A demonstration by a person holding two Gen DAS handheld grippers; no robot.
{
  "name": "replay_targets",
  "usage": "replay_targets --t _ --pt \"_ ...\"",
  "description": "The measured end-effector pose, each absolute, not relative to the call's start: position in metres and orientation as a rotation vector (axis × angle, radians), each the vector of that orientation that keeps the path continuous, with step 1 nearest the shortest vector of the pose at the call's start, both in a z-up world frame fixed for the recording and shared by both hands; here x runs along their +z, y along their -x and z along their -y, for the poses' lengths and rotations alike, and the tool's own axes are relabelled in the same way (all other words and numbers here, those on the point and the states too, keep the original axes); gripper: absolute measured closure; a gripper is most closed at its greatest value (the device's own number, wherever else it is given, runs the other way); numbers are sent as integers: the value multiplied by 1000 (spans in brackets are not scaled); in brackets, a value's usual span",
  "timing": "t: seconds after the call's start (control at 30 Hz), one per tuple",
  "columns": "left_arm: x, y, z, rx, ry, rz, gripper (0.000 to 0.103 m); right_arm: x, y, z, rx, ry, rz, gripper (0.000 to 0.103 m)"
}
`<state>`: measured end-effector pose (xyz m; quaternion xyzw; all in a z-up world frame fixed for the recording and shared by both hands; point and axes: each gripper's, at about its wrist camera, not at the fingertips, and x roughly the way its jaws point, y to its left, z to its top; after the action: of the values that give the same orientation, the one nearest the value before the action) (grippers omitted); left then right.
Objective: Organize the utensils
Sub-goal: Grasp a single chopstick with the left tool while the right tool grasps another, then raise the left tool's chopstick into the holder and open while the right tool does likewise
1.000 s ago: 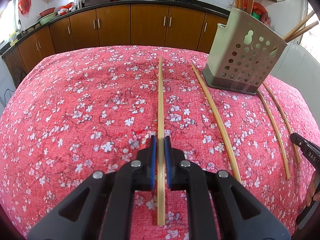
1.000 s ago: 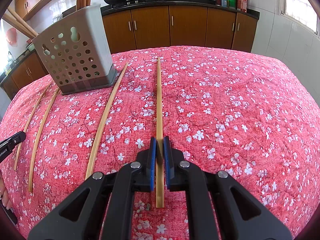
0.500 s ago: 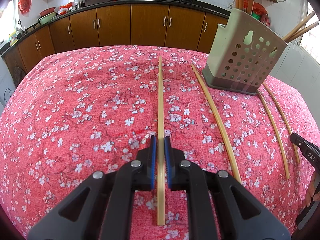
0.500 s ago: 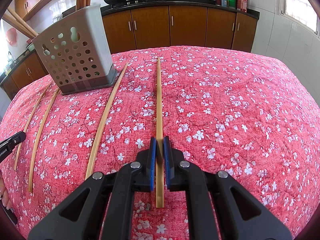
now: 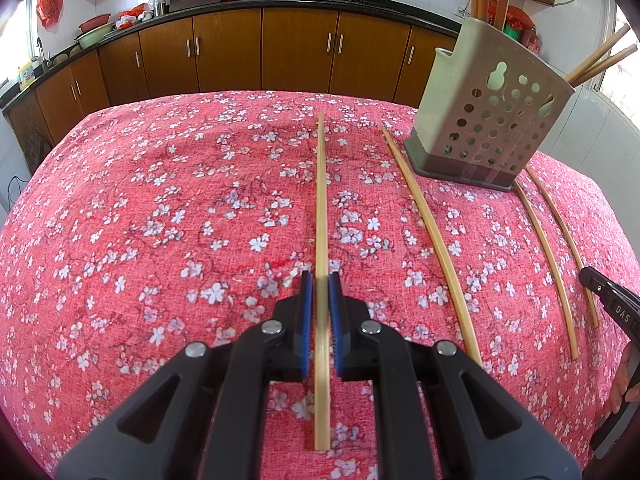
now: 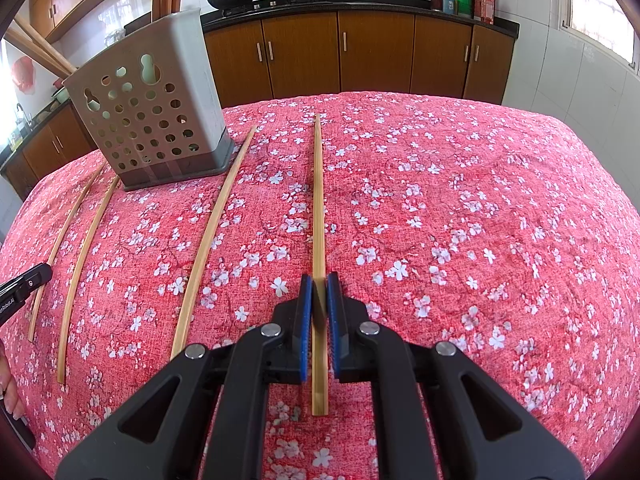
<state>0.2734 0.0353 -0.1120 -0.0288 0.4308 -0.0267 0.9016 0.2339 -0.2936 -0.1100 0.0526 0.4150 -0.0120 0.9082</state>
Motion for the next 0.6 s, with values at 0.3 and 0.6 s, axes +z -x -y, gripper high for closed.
replay_targets --t 0.3,0.6 --pt "-111 -273 -34 -55 62 -891 92 -110 -234 294 -25 -109 -856 94" --pt "-110 -271 -28 -68 38 -891 84 -110 -230 295 -16 -125 -856 94"
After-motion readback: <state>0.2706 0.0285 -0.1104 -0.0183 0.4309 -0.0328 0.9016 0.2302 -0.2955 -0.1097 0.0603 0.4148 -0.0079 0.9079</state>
